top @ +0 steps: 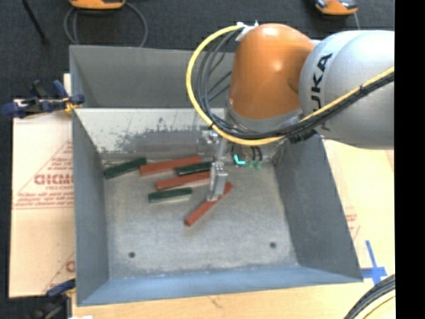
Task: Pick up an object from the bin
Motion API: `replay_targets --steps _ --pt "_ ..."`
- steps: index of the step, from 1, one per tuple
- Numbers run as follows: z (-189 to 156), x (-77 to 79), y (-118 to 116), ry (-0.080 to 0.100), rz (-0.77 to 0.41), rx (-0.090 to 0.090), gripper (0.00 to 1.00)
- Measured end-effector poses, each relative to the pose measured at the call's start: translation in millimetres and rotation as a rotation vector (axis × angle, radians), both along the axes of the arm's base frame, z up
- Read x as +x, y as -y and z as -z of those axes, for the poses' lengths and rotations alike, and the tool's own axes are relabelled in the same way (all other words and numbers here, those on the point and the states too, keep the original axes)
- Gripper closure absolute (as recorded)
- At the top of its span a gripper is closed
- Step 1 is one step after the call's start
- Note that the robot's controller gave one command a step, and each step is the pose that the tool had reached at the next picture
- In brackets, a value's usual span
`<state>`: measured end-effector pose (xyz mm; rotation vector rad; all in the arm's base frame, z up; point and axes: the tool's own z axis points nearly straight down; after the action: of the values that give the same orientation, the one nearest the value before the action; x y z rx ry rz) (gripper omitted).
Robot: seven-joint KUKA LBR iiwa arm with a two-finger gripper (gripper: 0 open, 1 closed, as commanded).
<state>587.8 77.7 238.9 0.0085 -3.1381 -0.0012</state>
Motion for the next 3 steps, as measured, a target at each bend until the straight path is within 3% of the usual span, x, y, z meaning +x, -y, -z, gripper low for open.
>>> replay_targets --steps 1,2,3 --pt "116.8 -67.3 38.2 -0.001 -0.306 -0.001 0.00" --pt "167.1 -12.8 47.6 0.013 -0.462 0.000 0.00" --pt "167.2 -13.5 47.6 0.011 -0.458 0.001 1.00"
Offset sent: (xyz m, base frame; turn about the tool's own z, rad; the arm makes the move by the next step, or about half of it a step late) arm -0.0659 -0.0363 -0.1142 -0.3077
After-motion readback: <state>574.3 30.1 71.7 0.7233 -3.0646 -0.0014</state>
